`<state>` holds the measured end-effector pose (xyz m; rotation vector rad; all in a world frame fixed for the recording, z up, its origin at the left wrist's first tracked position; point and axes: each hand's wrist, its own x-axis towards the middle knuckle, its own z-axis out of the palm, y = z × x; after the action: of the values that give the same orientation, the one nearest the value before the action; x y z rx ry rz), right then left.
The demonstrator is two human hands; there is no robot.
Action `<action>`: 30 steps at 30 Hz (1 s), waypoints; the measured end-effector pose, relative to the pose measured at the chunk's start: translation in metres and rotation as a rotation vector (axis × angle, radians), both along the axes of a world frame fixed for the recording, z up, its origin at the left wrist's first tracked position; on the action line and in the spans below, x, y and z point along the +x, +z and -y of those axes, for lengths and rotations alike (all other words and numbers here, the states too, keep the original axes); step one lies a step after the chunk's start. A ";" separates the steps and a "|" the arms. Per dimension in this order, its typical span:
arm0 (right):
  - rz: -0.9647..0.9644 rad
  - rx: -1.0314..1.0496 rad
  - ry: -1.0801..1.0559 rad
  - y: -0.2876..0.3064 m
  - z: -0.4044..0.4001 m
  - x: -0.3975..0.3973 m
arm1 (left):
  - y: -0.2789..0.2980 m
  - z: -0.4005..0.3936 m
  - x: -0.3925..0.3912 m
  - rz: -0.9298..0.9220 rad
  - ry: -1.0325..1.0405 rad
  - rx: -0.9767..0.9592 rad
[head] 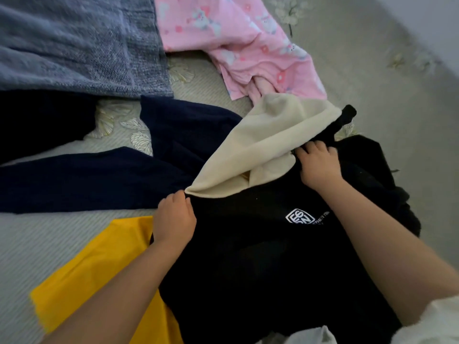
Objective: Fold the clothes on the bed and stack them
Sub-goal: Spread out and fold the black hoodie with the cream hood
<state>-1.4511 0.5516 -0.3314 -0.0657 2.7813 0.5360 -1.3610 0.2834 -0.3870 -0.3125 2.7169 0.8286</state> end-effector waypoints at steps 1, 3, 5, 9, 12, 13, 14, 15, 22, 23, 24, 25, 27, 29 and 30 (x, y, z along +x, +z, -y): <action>0.042 -0.031 0.011 -0.003 0.002 -0.001 | 0.000 0.001 0.000 0.015 -0.002 0.001; 0.096 -0.082 -0.093 -0.003 0.007 -0.006 | 0.000 0.004 -0.001 0.044 -0.005 -0.003; 0.121 -0.072 -0.115 -0.001 0.006 -0.006 | 0.001 0.006 -0.002 0.069 -0.002 -0.009; 0.131 -0.188 0.042 0.020 0.000 0.002 | 0.007 0.002 -0.005 0.125 0.060 0.008; 0.318 -0.278 0.047 0.040 -0.001 0.021 | 0.015 -0.002 -0.002 0.114 0.076 0.032; 0.402 -0.279 -0.001 0.044 0.000 0.030 | 0.019 -0.003 0.001 0.100 0.061 0.031; 0.489 -0.268 -0.050 0.047 0.002 0.041 | 0.022 -0.002 0.006 0.085 0.037 0.021; 0.555 -0.261 -0.084 0.047 0.004 0.052 | 0.025 0.000 0.012 0.072 0.013 0.009; 0.454 -0.376 -0.177 0.049 0.004 0.111 | 0.039 0.016 0.077 0.164 -0.107 0.024; 0.381 -0.398 -0.203 0.054 0.004 0.117 | 0.044 0.017 0.084 0.180 -0.102 0.040; 0.288 -0.406 -0.230 0.062 0.005 0.121 | 0.050 0.016 0.089 0.197 -0.088 0.056; 0.187 -0.395 -0.258 0.073 0.006 0.123 | 0.059 0.015 0.091 0.212 -0.063 0.071; 0.015 -0.348 -0.310 0.100 0.008 0.125 | 0.083 0.011 0.091 0.219 -0.002 0.078; -0.098 -0.310 -0.336 0.136 0.004 0.127 | 0.116 0.004 0.086 0.150 0.043 0.091; -0.156 -0.306 -0.345 0.157 0.000 0.128 | 0.134 -0.001 0.081 0.090 0.056 0.104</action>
<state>-1.3228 0.5514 -0.1743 0.3977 2.9088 0.0295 -1.2796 0.2844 -0.2530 -0.3946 2.5824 0.9445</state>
